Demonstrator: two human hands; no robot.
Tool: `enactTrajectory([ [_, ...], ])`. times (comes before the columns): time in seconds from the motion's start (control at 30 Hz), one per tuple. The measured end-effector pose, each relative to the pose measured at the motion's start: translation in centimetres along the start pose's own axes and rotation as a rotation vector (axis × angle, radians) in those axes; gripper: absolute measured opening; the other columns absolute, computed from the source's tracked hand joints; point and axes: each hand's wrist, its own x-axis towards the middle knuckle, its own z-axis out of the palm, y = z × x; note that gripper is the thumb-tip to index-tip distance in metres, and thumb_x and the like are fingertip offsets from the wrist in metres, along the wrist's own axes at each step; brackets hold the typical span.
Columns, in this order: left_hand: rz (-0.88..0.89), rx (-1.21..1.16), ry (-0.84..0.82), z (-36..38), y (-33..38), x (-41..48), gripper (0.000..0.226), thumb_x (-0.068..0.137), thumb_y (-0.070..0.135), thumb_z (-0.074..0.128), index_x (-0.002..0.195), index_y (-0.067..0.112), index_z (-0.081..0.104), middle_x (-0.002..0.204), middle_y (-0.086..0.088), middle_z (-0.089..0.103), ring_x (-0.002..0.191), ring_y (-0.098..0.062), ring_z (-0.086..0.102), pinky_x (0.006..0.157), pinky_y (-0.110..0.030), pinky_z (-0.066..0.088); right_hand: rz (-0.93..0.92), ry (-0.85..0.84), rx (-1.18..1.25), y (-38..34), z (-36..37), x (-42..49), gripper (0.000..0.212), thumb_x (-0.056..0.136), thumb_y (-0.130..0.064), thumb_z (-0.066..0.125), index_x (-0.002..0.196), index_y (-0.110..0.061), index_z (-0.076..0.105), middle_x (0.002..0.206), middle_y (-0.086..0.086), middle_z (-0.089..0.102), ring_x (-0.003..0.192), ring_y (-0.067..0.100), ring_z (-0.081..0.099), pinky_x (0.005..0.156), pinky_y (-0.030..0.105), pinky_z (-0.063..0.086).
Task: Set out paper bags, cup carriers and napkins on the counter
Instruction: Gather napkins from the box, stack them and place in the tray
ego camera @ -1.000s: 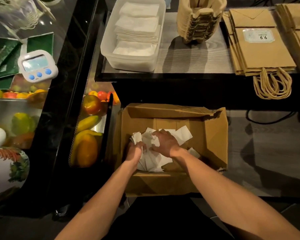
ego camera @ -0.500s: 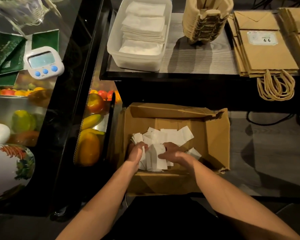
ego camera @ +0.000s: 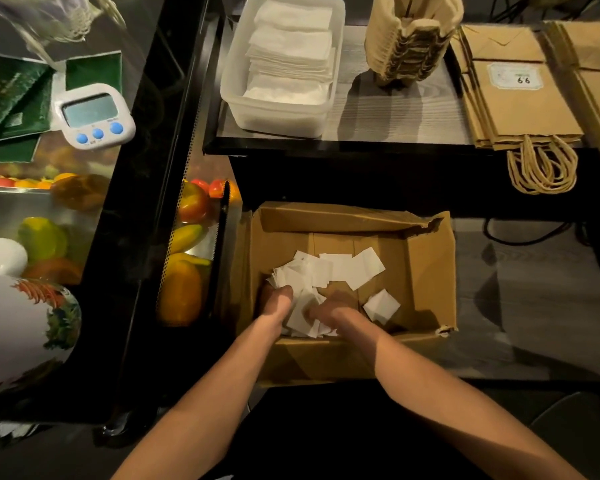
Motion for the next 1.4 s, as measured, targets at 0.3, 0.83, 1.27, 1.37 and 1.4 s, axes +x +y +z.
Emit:
enactTrajectory([
  [0.3, -0.023, -0.022, -0.007, -0.1, 0.0, -0.1, 0.007, 0.095, 0.012, 0.054, 0.096, 0.009, 0.060, 0.086, -0.011, 0.062, 0.071, -0.024, 0.058, 0.055, -0.027, 0.044, 0.072, -0.066, 0.023, -0.7, 0.5, -0.4, 0.045, 0.095, -0.028, 0.067, 0.134, -0.009, 0.055, 0.111, 0.008, 0.057, 0.102, 0.022, 0.058, 0.083, 0.028, 0.051],
  [0.83, -0.026, 0.049, -0.002, 0.3, -0.2, -0.8, 0.014, 0.099, 0.012, 0.052, 0.088, 0.010, 0.059, 0.088, -0.009, 0.058, 0.073, -0.019, 0.051, 0.059, -0.029, 0.040, -0.012, 0.234, -0.259, -1.0, 1.2, -0.7, 0.036, 0.096, -0.035, 0.064, 0.121, -0.010, 0.060, 0.131, 0.009, 0.058, 0.125, 0.029, 0.054, 0.108, 0.037, 0.045],
  [1.27, -0.044, 0.069, 0.002, 0.3, 0.6, -1.5, 0.030, 0.091, 0.000, 0.052, 0.067, 0.014, 0.042, 0.075, -0.005, 0.041, 0.066, -0.018, 0.039, 0.062, -0.031, 0.035, -0.122, 0.024, -0.010, 1.1, -0.7, -0.1, 0.054, 0.091, -0.029, 0.074, 0.137, -0.008, 0.055, 0.130, 0.009, 0.060, 0.115, 0.025, 0.059, 0.080, 0.027, 0.046],
  [1.37, -0.054, 0.077, 0.006, 0.4, 0.6, -1.1, 0.031, 0.094, 0.001, 0.051, 0.066, 0.012, 0.044, 0.075, -0.004, 0.043, 0.065, -0.016, 0.038, 0.062, -0.030, 0.035, -0.148, -0.010, -0.121, 1.1, -0.6, -0.5, 0.047, 0.094, -0.033, 0.069, 0.134, -0.012, 0.054, 0.131, 0.009, 0.058, 0.116, 0.025, 0.057, 0.081, 0.027, 0.045],
  [1.4, -0.064, 0.043, 0.009, 0.3, 0.6, -1.2, 0.028, 0.095, 0.003, 0.051, 0.069, 0.011, 0.049, 0.074, -0.004, 0.047, 0.064, -0.016, 0.040, 0.060, -0.029, 0.035, -0.151, -0.029, -0.172, 1.1, -0.4, -0.7, 0.041, 0.095, -0.034, 0.068, 0.128, -0.013, 0.056, 0.127, 0.009, 0.060, 0.112, 0.024, 0.057, 0.080, 0.028, 0.044],
])
